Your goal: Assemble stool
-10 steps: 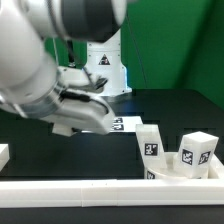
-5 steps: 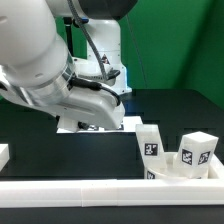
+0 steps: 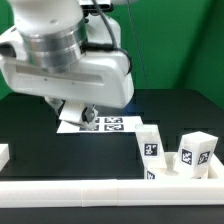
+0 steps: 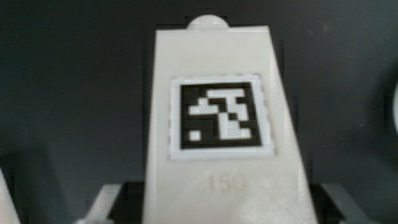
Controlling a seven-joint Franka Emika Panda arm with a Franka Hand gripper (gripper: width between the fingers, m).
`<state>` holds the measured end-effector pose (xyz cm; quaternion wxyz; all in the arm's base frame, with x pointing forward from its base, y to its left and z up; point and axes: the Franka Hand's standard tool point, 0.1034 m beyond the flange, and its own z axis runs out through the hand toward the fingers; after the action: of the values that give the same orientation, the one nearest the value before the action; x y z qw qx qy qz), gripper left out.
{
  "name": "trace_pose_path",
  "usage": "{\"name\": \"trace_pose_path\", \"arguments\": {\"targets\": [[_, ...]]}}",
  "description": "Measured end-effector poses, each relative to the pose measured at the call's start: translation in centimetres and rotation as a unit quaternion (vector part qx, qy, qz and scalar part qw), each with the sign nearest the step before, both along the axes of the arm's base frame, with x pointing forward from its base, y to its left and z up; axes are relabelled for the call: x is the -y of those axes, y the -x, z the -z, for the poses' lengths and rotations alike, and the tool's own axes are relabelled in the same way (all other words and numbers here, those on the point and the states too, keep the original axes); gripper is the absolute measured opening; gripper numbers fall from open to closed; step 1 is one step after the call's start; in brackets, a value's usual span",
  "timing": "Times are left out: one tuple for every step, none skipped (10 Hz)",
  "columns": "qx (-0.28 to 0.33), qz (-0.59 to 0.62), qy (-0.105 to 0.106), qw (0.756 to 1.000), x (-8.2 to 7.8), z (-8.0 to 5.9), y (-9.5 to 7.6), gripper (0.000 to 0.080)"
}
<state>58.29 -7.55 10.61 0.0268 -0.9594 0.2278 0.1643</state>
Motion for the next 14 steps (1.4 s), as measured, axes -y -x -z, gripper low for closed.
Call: {"name": "trace_pose_path", "arguments": {"targets": [[0.046, -0.004, 0.008, 0.999, -1.0, -1.3, -0.1, 0.0340], [0.079, -0.006, 0.017, 0.997, -2.1, -2.2, 0.5, 0.0340], [0.107, -0.003, 0.028, 0.994, -3.1, -2.8, 0.6, 0.0340], [0.133, -0.005, 0.035, 0.991, -4.1, -3.2, 0.4, 0.0340], [0.172, -0.007, 0.048, 0.984, -4.1, -3.0, -0.1, 0.0340], [0.203, -0.009, 0.058, 0.977, -4.3, -2.8, -0.2, 0.0340], [0.222, -0.013, 0.065, 0.973, -4.6, -2.6, -0.4, 0.0340], [0.263, -0.015, 0.079, 0.961, -4.7, -2.7, -1.0, 0.0340], [0.287, 0.003, 0.085, 0.954, -6.2, -2.5, -0.9, 0.0340], [0.301, 0.005, 0.085, 0.950, -8.3, -2.4, -0.6, 0.0340], [0.293, 0.003, 0.080, 0.953, -9.0, -2.3, -0.2, 0.0340], [0.293, 0.006, 0.078, 0.953, -9.4, -2.3, -0.2, 0.0340], [0.290, 0.011, 0.076, 0.954, -10.5, -2.0, 0.0, 0.0340], [0.287, 0.012, 0.075, 0.955, -11.6, -1.5, 0.3, 0.0340]]}}
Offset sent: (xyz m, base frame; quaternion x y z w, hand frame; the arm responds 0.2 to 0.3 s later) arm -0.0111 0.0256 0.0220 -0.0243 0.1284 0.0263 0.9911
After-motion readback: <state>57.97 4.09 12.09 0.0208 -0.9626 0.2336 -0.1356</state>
